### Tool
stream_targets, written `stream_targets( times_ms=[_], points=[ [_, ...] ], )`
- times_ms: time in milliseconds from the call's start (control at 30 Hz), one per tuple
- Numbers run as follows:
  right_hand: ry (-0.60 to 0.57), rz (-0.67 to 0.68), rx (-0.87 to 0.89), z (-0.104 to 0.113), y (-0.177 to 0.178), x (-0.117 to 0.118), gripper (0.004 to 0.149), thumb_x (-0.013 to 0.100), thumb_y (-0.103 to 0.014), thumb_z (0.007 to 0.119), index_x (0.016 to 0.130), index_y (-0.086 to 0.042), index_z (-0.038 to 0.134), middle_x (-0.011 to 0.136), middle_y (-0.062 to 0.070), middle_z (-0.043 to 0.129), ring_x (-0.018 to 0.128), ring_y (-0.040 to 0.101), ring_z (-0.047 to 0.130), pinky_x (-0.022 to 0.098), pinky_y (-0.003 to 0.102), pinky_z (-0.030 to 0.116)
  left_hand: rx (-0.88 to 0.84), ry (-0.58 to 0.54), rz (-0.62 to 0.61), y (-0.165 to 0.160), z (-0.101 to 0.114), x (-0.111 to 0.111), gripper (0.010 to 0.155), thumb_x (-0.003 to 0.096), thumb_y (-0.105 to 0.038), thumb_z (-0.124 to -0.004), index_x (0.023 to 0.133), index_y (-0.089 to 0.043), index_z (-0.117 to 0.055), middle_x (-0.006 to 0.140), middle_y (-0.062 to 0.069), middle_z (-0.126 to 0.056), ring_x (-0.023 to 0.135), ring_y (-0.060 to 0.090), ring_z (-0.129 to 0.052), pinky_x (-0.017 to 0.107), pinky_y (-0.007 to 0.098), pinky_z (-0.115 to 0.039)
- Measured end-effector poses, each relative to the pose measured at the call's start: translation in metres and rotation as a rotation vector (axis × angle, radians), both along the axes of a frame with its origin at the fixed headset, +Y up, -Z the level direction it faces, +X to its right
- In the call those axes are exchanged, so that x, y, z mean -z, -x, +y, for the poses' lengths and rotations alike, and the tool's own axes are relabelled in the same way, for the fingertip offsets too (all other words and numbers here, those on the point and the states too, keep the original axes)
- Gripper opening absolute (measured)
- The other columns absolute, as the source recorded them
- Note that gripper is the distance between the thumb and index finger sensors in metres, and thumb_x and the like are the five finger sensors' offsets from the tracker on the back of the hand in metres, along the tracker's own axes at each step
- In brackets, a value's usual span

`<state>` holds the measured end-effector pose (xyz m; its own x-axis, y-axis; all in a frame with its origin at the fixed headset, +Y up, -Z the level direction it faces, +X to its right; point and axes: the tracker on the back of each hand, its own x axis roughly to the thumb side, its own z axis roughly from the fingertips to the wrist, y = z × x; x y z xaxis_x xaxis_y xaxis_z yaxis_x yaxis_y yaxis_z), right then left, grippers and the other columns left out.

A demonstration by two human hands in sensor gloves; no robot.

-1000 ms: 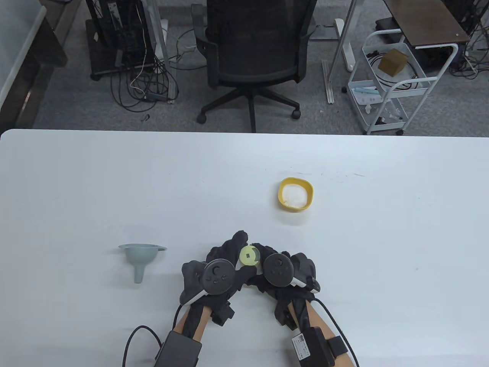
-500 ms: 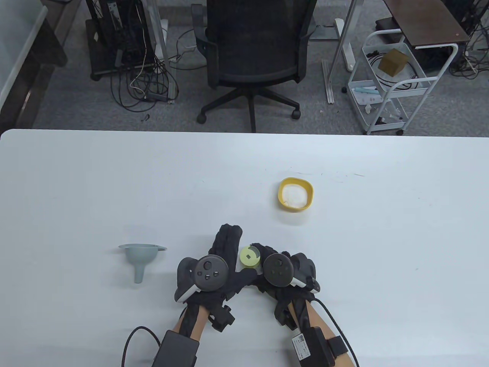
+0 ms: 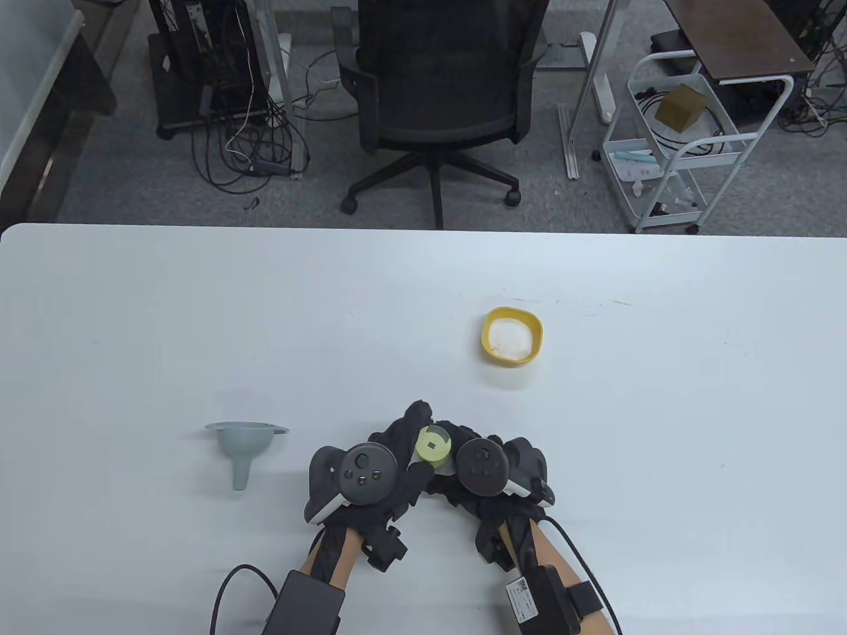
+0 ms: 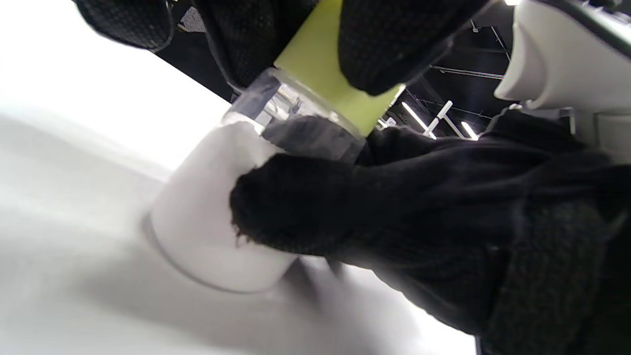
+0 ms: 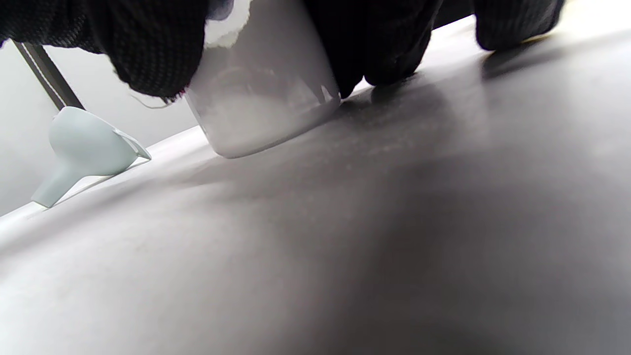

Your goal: Unscrew the press dispenser and pour salt into it

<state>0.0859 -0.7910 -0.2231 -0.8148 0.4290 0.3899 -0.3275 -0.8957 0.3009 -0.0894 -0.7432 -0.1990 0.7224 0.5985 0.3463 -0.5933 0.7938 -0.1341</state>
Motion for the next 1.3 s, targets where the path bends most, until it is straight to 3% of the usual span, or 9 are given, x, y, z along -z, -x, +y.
stream_targets(
  times_ms=[300,400,500,567,633,733,867,1100,1300],
  points=[
    [-0.001,0.001,-0.002,0.0001,-0.0001,0.0001,0.092,0.053,-0.056,0.077,0.115,0.002,0.041,0.109,0.022,0.067,0.101,0.047,0.065,0.065,0.075,0.053,0.068,-0.048,0.1,-0.0031,-0.0015,-0.0035,0.102,0.045,-0.049,-0.091,0.119,0.003,-0.044,0.108,0.02,-0.074,0.091,0.038,-0.087,0.064,0.073,-0.067],
    [0.0,0.002,0.0,0.0,-0.0002,0.0001,0.092,0.053,-0.056,0.077,0.115,0.002,0.041,0.109,0.022,0.067,0.1,0.047,0.065,0.065,0.075,0.053,0.121,-0.075,0.147,-0.0026,-0.0015,-0.0051,0.113,0.0413,-0.06,-0.088,0.12,0.004,-0.04,0.106,0.019,-0.072,0.091,0.039,-0.084,0.063,0.074,-0.066],
    [0.001,0.001,0.001,0.0,-0.0002,0.0001,0.092,0.053,-0.056,0.077,0.115,0.002,0.041,0.109,0.022,0.067,0.101,0.047,0.065,0.065,0.075,0.053,0.088,-0.04,0.097,-0.0014,-0.0019,-0.0044,0.121,0.0439,-0.061,-0.085,0.122,0.01,-0.025,0.118,0.035,-0.053,0.102,0.055,-0.068,0.064,0.078,-0.06],
    [0.0,-0.003,0.006,0.0,-0.0001,0.0002,0.092,0.052,-0.055,0.078,0.115,0.002,0.042,0.109,0.022,0.067,0.1,0.048,0.065,0.065,0.075,0.053,0.027,0.002,0.028,-0.0012,-0.0034,-0.0028,0.119,0.0483,-0.053,-0.086,0.121,0.011,-0.017,0.122,0.044,-0.033,0.106,0.068,-0.052,0.065,0.08,-0.056],
    [0.0,-0.002,0.006,0.0001,0.0,0.0002,0.092,0.052,-0.056,0.078,0.115,0.001,0.042,0.109,0.022,0.067,0.1,0.047,0.065,0.065,0.075,0.053,-0.027,0.032,-0.022,-0.0023,-0.005,-0.0014,0.111,0.0518,-0.042,-0.086,0.121,0.009,-0.016,0.12,0.046,-0.025,0.106,0.07,-0.047,0.066,0.08,-0.055],
    [0.0,-0.002,0.006,0.0,0.0,0.0002,0.092,0.052,-0.056,0.078,0.115,0.002,0.042,0.109,0.022,0.067,0.1,0.047,0.065,0.065,0.075,0.053,-0.03,0.046,-0.043,-0.0046,-0.0059,-0.0008,0.099,0.0525,-0.033,-0.085,0.122,0.003,-0.025,0.124,0.037,-0.039,0.108,0.065,-0.053,0.066,0.079,-0.056],
    [0.001,-0.002,0.007,0.0,0.0,0.0002,0.092,0.052,-0.055,0.078,0.115,0.002,0.042,0.109,0.022,0.067,0.1,0.047,0.065,0.065,0.075,0.053,0.02,0.021,-0.011,-0.0048,-0.0072,-0.0012,0.091,0.0521,-0.034,-0.086,0.122,-0.004,-0.035,0.122,0.023,-0.06,0.107,0.053,-0.069,0.066,0.075,-0.062],
    [0.001,-0.001,0.007,0.0001,0.0,0.0004,0.092,0.052,-0.055,0.078,0.115,0.002,0.042,0.109,0.022,0.067,0.1,0.047,0.065,0.065,0.075,0.053,0.025,-0.013,0.042,-0.0028,-0.0082,-0.0029,0.094,0.0491,-0.04,-0.089,0.12,-0.002,-0.042,0.115,0.021,-0.07,0.101,0.044,-0.081,0.065,0.074,-0.065],
    [0.001,-0.001,0.007,0.0001,0.0,0.0005,0.092,0.052,-0.055,0.078,0.115,0.002,0.042,0.109,0.022,0.067,0.1,0.047,0.065,0.064,0.075,0.053,0.083,-0.053,0.121,-0.0016,-0.0085,-0.0044,0.101,0.0457,-0.057,-0.086,0.118,0.0,-0.045,0.105,0.019,-0.074,0.091,0.039,-0.085,0.064,0.072,-0.067]
  ],
)
